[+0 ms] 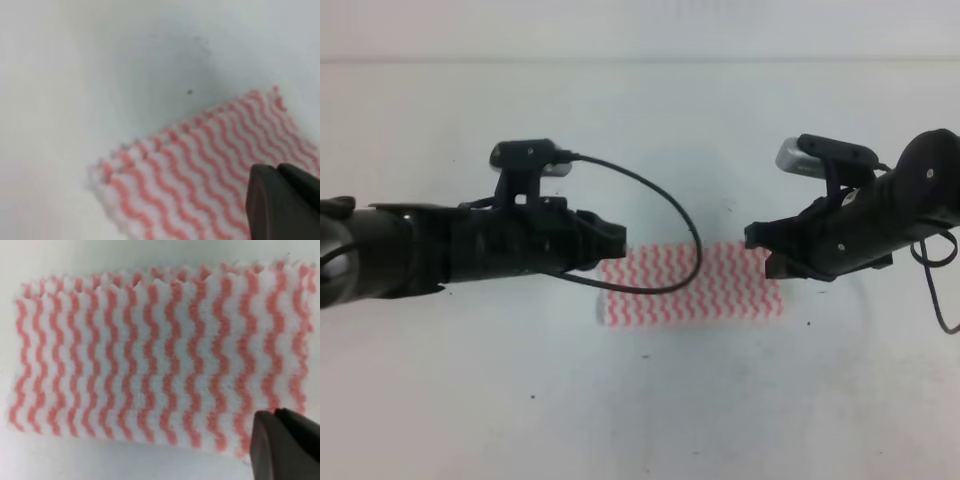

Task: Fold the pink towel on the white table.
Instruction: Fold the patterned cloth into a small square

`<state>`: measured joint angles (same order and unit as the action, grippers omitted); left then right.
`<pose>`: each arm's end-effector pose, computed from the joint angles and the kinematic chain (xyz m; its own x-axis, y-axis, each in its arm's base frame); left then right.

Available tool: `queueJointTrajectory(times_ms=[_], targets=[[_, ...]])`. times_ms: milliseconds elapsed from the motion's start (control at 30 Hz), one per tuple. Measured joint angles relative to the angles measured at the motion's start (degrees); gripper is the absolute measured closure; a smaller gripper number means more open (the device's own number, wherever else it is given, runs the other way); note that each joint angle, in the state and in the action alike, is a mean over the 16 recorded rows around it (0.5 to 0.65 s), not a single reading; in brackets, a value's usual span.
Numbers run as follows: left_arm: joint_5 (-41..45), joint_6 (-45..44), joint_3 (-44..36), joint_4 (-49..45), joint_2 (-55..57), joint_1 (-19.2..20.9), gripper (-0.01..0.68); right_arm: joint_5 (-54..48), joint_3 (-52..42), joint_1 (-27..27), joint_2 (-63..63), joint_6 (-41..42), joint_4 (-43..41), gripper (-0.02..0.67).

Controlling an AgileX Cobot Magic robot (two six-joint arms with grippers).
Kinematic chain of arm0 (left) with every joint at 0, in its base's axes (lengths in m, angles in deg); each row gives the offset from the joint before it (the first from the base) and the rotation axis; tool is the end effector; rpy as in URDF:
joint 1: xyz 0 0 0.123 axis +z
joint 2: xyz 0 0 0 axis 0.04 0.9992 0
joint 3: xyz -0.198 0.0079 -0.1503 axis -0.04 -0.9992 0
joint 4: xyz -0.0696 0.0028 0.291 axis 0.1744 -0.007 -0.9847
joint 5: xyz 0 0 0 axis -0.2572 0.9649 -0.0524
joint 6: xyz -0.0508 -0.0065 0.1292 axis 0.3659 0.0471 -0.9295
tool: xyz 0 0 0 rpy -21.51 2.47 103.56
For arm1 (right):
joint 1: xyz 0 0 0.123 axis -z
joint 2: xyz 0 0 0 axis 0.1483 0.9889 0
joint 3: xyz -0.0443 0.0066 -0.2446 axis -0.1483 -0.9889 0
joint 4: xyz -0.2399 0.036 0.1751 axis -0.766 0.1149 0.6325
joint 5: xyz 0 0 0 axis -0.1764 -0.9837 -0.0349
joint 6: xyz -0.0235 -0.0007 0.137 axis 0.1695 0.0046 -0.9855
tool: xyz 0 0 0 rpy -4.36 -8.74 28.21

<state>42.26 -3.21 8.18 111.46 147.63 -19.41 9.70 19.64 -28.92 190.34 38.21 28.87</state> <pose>0.3686 -0.2223 0.1079 -0.5941 0.1898 -0.7817 0.6646 0.6633 -0.3440 0.3880 0.1785 0.1064 -0.9134 0.0633 -0.4020 -0.1053 0.9174 0.3837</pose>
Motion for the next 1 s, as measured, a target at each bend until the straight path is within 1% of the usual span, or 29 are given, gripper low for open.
queueJointTrajectory(times_ms=[133,267,467,567,733,1000], targets=[[4.38,-1.05,0.03,2.43,3.52,2.07,0.677,-0.64,0.00,0.36,0.02,0.00,0.65,0.604],[7.25,-1.12,0.16,3.01,6.66,3.48,0.677,-0.65,0.01,0.37,0.02,0.00,1.29,0.540],[8.74,-1.20,0.68,3.61,9.94,4.05,0.677,-0.26,0.01,0.41,0.00,0.00,2.02,0.443],[8.83,-1.31,0.94,3.61,10.98,4.06,0.677,-0.04,0.01,0.45,-0.01,0.00,2.17,0.410],[8.41,-1.45,1.42,3.22,11.98,4.05,0.677,0.64,0.05,0.55,0.28,-0.21,2.30,0.386],[8.05,-1.48,1.71,2.56,12.36,4.04,0.677,0.05,1.74,0.98,2.77,-1.09,2.42,0.382]])
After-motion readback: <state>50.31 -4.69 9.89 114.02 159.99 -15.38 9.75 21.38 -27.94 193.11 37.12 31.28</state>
